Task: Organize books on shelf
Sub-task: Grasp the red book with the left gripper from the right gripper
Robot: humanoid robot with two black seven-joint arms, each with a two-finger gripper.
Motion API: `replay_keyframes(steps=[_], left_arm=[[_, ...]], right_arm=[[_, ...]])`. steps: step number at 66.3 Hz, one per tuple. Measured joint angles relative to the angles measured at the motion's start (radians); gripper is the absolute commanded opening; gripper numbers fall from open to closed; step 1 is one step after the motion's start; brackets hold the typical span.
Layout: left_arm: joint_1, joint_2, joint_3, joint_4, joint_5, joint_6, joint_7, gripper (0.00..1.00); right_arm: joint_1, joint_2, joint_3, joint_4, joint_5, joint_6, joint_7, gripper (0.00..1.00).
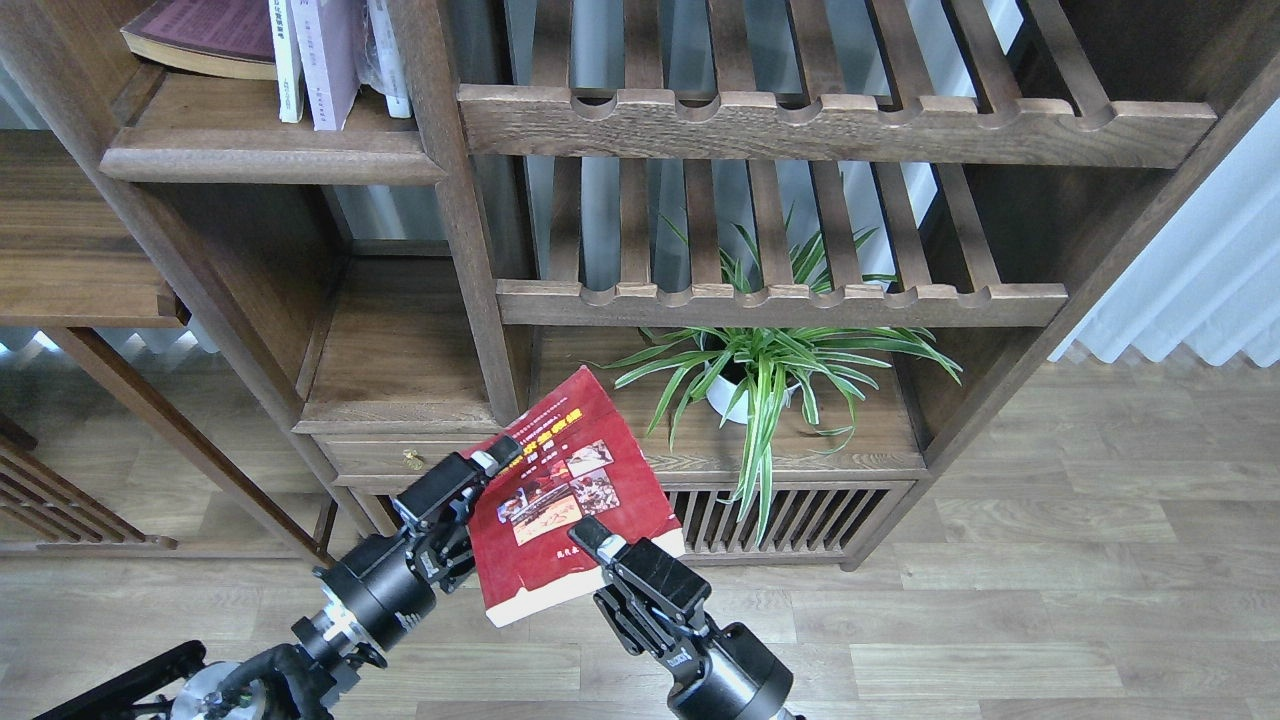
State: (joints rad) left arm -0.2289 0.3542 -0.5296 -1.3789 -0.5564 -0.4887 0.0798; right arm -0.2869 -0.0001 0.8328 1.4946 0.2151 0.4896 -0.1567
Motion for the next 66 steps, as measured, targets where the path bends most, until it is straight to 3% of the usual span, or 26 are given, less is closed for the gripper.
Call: replay_keyframes(steps=[12, 34, 47, 53, 66], left_arm=[[0.001, -0.009, 0.014, 0.003, 0.0, 0.0, 0.009, 0.63], [0.003, -0.013, 0.025, 0.007, 0.001, 0.0, 0.014, 0.12], [0.001, 0.0, 0.029, 0.008, 0.0, 0.0, 0.015, 0.06], [0.001, 0.027, 0.029, 0.008, -0.001, 0.0, 0.017, 0.05], [0.003, 0.112, 0.012, 0.009, 0.002, 0.0, 0.019, 0.04]], right_arm=[[0.0, 0.0, -0.002, -0.002, 0.0, 0.0, 0.0, 0.09], [-0.002, 0.0, 0.003, -0.003, -0.001, -0.001, 0.0, 0.1], [-0.003, 0.0, 0.008, -0.007, -0.002, -0.001, -0.001, 0.13], [-0.001, 0.0, 0.012, -0.017, -0.002, -0.001, -0.001, 0.21], [0.037, 0.001, 0.077, -0.089, -0.002, -0.001, 0.011, 0.53]])
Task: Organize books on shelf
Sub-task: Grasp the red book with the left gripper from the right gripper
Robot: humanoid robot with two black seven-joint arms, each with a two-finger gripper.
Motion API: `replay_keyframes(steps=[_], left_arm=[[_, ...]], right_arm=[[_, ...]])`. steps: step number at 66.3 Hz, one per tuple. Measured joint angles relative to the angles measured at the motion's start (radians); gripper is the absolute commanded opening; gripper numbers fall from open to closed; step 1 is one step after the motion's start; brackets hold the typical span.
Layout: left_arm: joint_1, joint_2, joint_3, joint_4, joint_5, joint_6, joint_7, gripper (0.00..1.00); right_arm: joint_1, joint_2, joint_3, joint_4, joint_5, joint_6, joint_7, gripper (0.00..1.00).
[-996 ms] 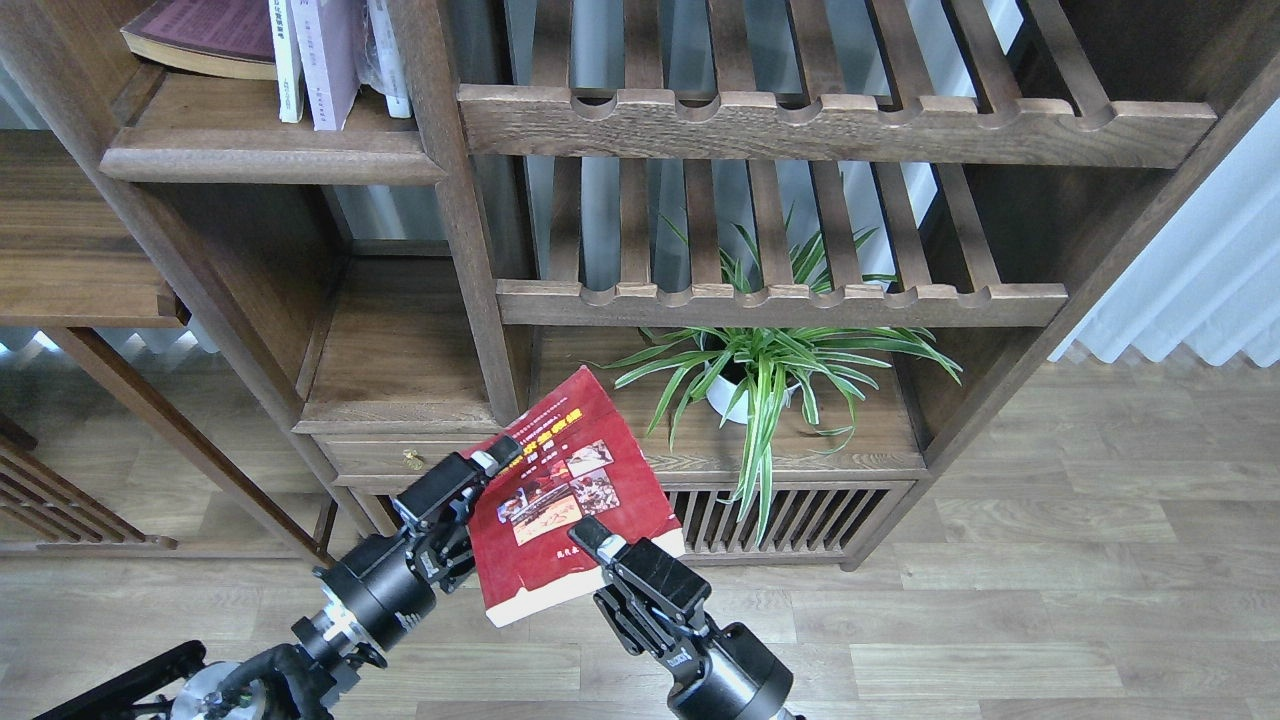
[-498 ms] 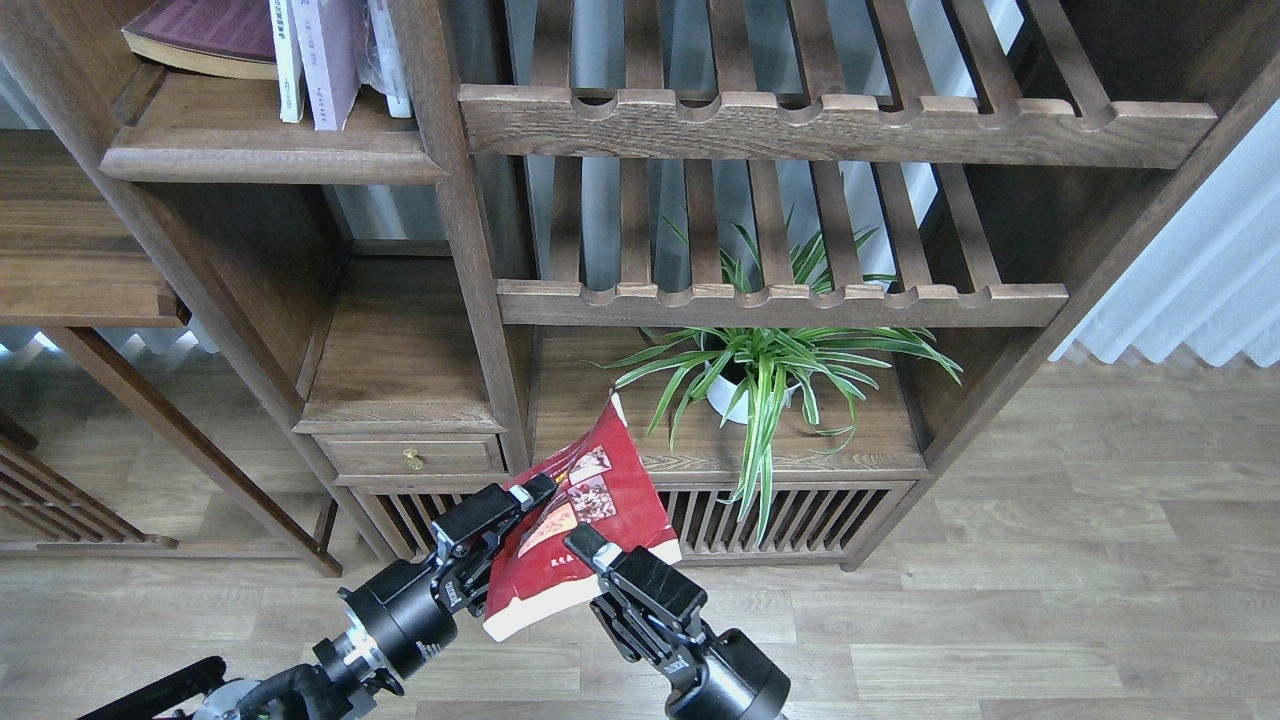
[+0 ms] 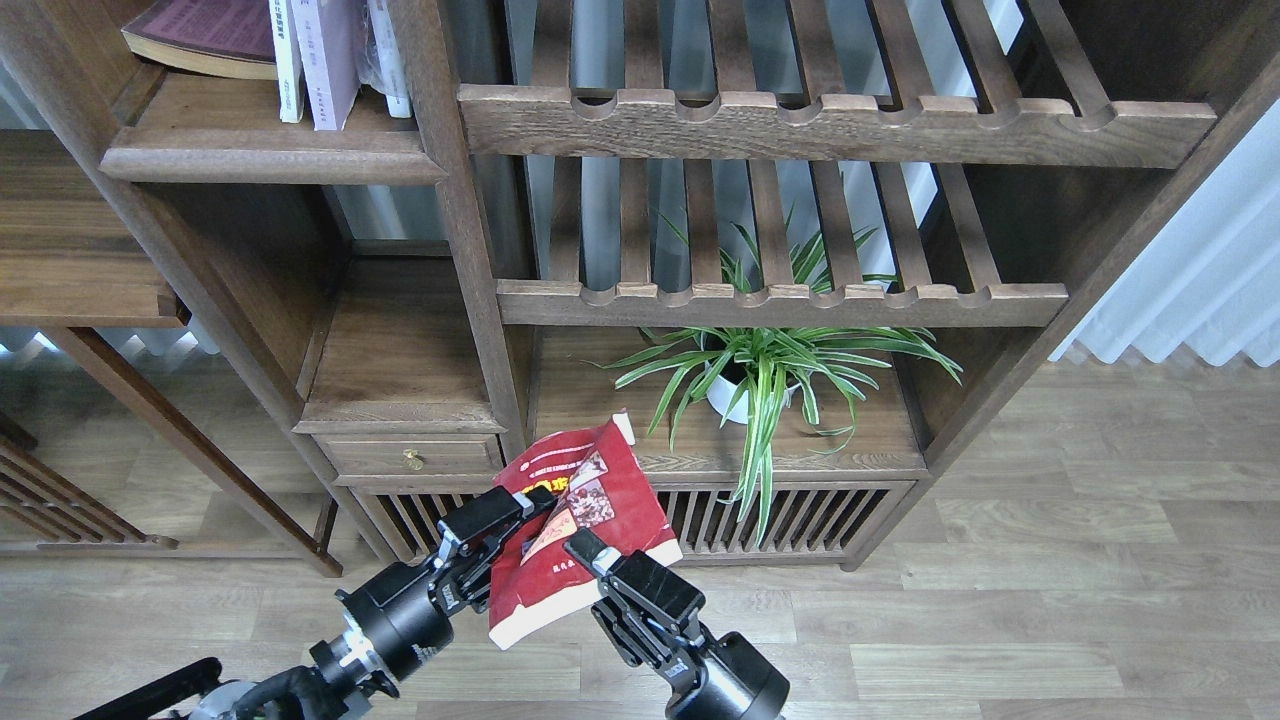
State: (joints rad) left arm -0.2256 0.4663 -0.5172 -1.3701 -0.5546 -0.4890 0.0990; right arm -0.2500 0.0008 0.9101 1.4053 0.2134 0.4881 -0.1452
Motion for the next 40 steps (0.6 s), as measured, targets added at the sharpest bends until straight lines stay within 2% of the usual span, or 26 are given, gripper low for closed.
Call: replay_keyframes(steps=[15, 23, 28, 40], left_arm=[[-0.001, 0.067, -0.02, 0.013, 0.021, 0.0, 0.016, 0.02], [-0.001, 0.077, -0.025, 0.02, 0.025, 0.0, 0.019, 0.02], [0.0, 0.082, -0.034, 0.03, 0.031, 0.0, 0.028, 0.02], [0.006, 0.159, -0.091, 0.053, 0.051, 0.0, 0.046, 0.02]], right_arm=[[0.041, -0.015, 0.081, -0.067, 0.0, 0.001, 0.003, 0.62], [0.043, -0.027, 0.09, -0.077, 0.0, 0.001, 0.002, 0.77], [0.047, -0.032, 0.093, -0.088, -0.001, 0.001, 0.002, 0.83], [0.07, -0.063, 0.133, -0.135, -0.003, 0.001, 0.001, 0.87]])
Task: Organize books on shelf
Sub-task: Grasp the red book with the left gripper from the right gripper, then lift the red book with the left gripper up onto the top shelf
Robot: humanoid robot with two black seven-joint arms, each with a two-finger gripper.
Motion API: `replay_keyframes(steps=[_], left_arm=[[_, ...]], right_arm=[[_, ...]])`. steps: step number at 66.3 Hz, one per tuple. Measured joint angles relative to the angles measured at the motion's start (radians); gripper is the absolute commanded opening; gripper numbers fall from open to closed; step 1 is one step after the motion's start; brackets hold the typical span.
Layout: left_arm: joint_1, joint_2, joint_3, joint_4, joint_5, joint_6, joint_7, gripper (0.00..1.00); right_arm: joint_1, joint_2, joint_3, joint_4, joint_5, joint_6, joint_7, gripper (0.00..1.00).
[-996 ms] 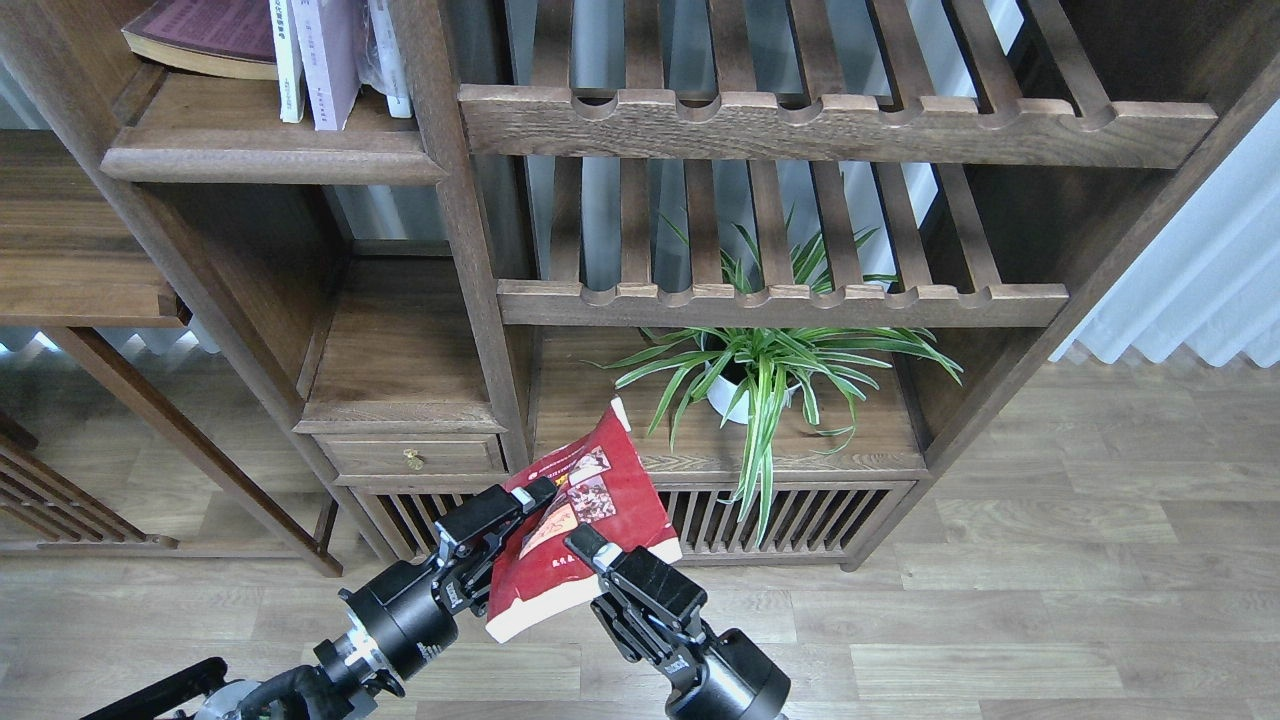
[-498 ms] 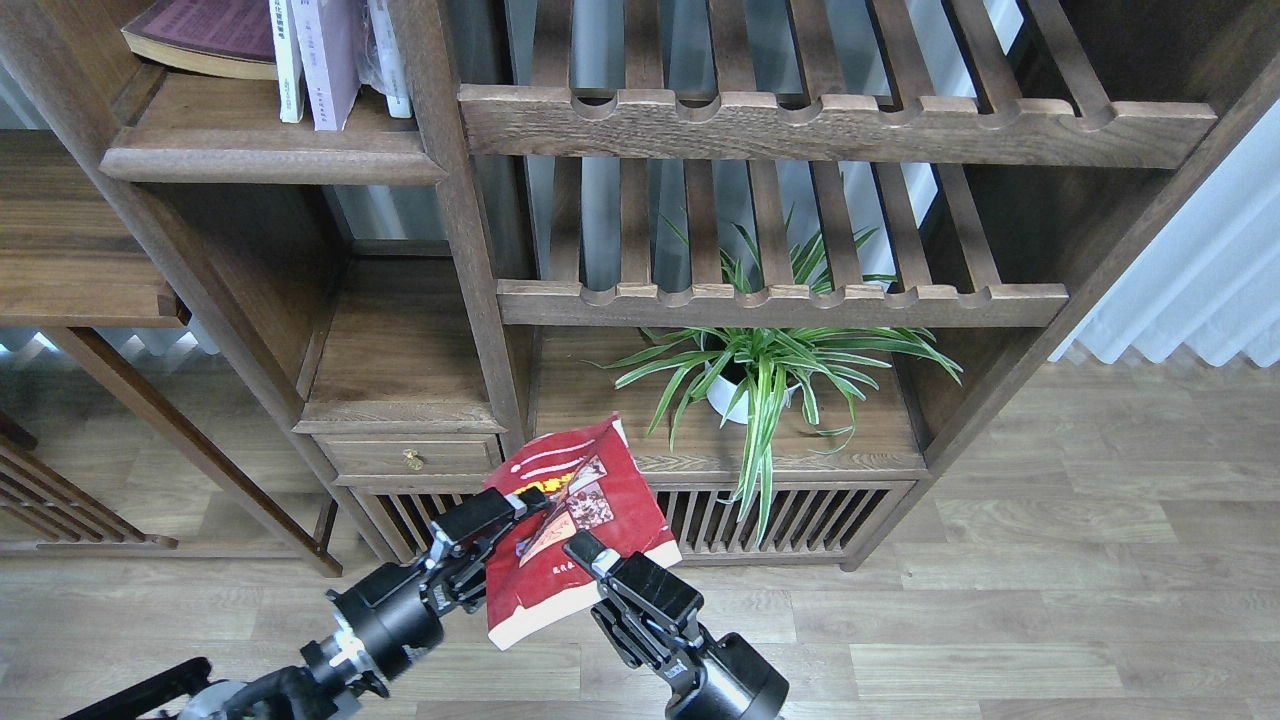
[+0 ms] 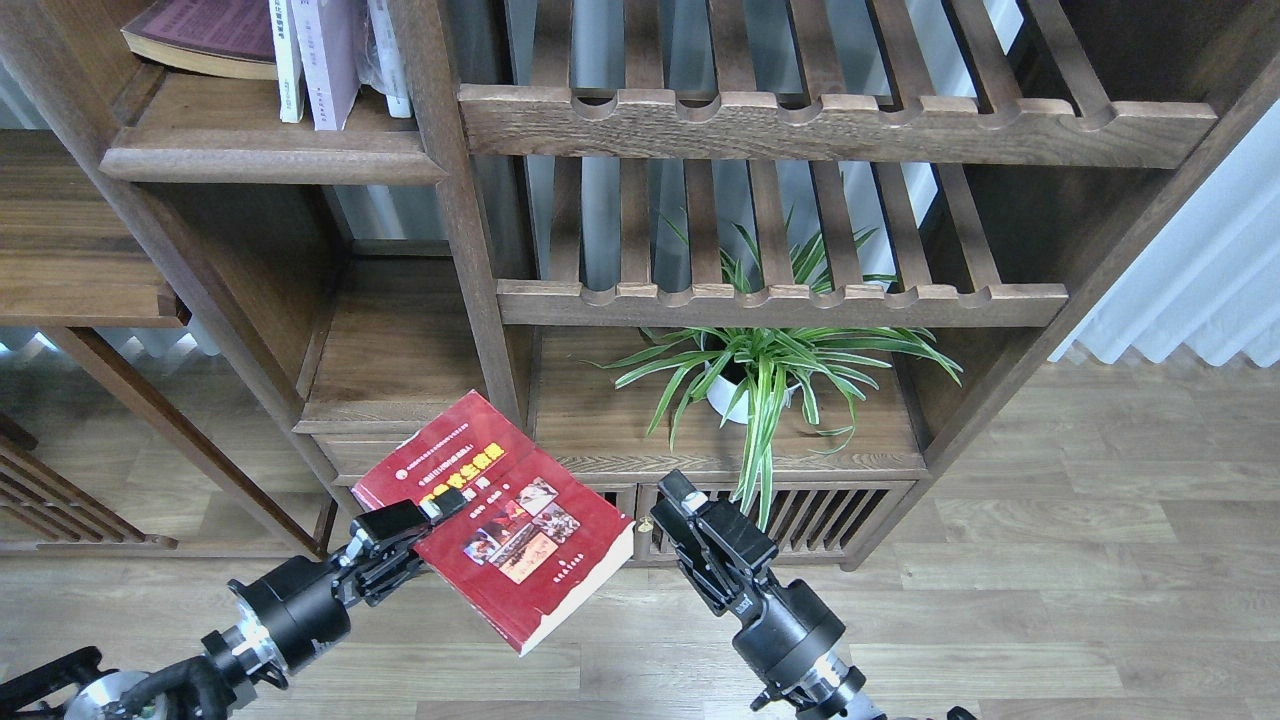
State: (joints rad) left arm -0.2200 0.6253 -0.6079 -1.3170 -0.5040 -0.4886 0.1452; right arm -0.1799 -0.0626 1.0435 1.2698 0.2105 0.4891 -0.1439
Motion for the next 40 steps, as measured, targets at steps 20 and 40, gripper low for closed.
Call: replay_keyframes(steps=[20, 40], left_arm=[[-0.001, 0.174, -0.164, 0.035, 0.212, 0.0, 0.004, 0.02], [0.005, 0.292, -0.339, 0.029, 0.396, 0.0, 0.038, 0.01]], right_arm=[[0.006, -0.016, 0.008, -0.01, 0.0, 0.0, 0.0, 0.87], [0.011, -0.015, 0.007, -0.012, 0.001, 0.0, 0.0, 0.87]])
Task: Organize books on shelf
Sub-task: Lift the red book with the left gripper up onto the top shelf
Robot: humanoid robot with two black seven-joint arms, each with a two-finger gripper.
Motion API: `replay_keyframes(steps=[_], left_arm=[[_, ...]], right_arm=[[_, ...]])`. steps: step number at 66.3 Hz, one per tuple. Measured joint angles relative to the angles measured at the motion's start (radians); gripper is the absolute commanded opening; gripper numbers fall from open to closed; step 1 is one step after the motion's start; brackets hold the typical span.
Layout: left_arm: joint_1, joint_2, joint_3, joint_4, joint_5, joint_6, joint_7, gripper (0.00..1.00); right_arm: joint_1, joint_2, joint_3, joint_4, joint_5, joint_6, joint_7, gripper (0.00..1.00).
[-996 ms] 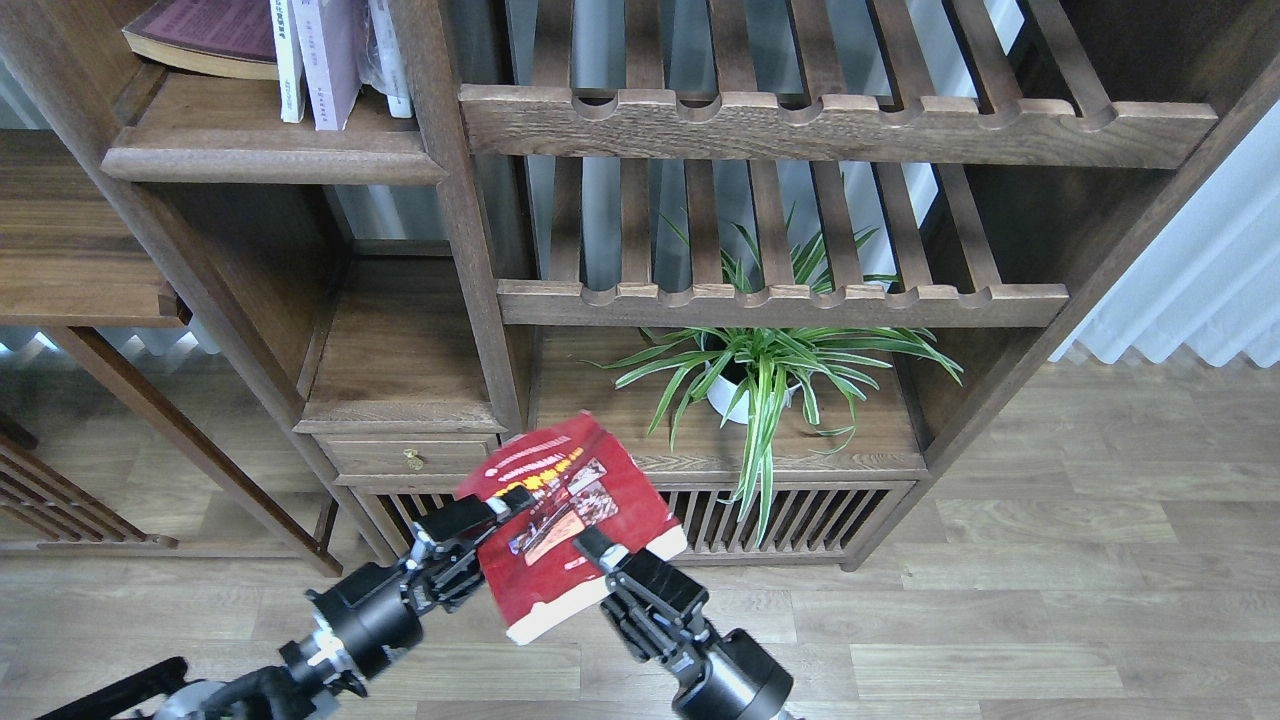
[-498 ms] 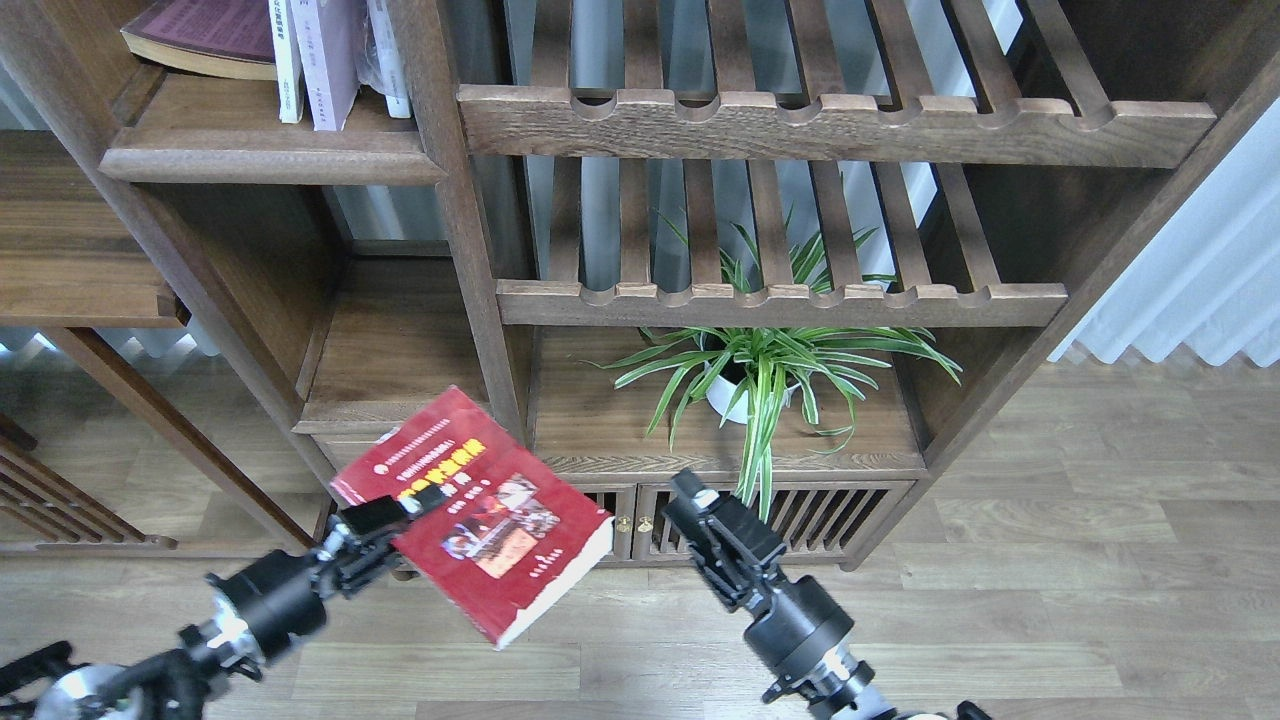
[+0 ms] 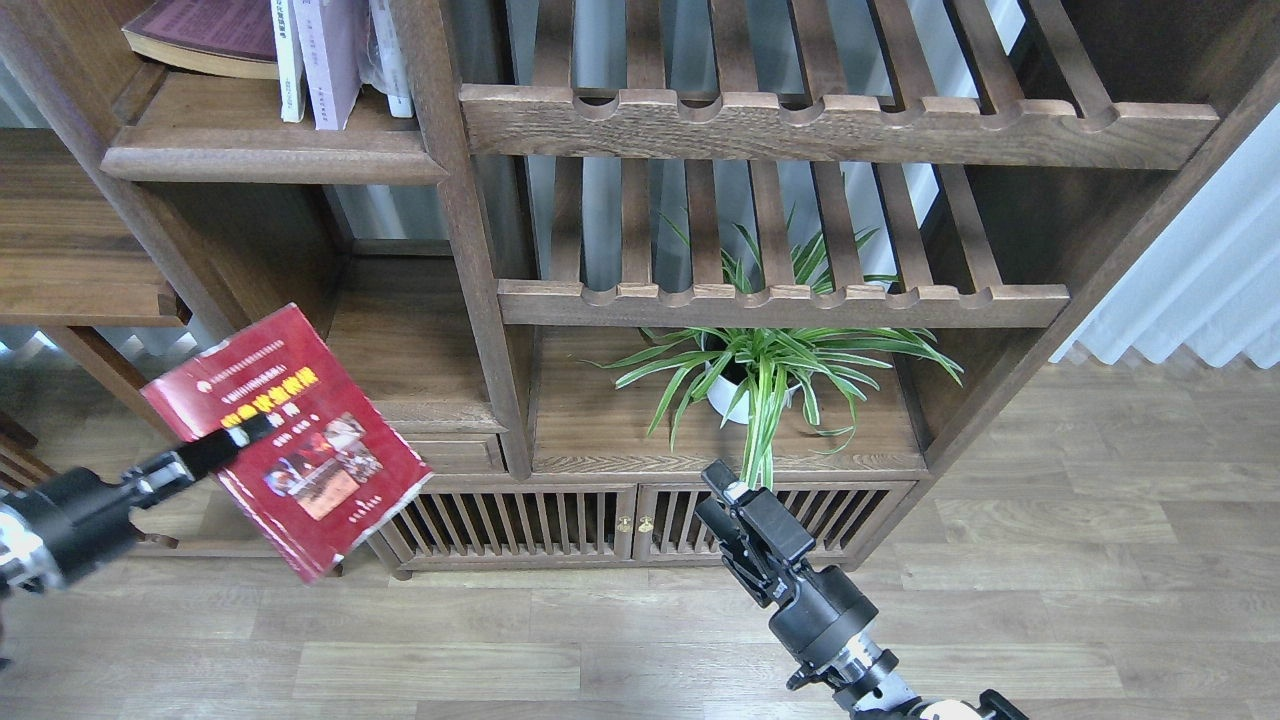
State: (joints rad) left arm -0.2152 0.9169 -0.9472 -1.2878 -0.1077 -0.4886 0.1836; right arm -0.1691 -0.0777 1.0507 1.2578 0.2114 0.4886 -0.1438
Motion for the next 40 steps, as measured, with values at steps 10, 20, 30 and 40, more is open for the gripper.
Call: replay_keyframes(steps=[10, 20, 30, 40], left_arm=[[0.001, 0.056, -0.075, -0.016, 0.013, 0.0, 0.009, 0.01], [0.003, 0.118, -0.17, -0.051, 0.016, 0.0, 0.024, 0.01], [0.002, 0.171, -0.268, -0.071, 0.015, 0.0, 0.03, 0.01], [0.002, 0.218, -0.362, -0.074, 0.014, 0.0, 0.044, 0.01]], right_arm=[[0.0, 0.0, -0.002, -0.003, 0.0, 0.0, 0.0, 0.87], [0.002, 0.001, -0.003, -0.005, 0.0, 0.0, 0.0, 0.88], [0.004, 0.001, -0.003, -0.005, 0.0, 0.0, 0.0, 0.89], [0.005, 0.001, -0.003, -0.005, 0.0, 0.0, 0.001, 0.9]])
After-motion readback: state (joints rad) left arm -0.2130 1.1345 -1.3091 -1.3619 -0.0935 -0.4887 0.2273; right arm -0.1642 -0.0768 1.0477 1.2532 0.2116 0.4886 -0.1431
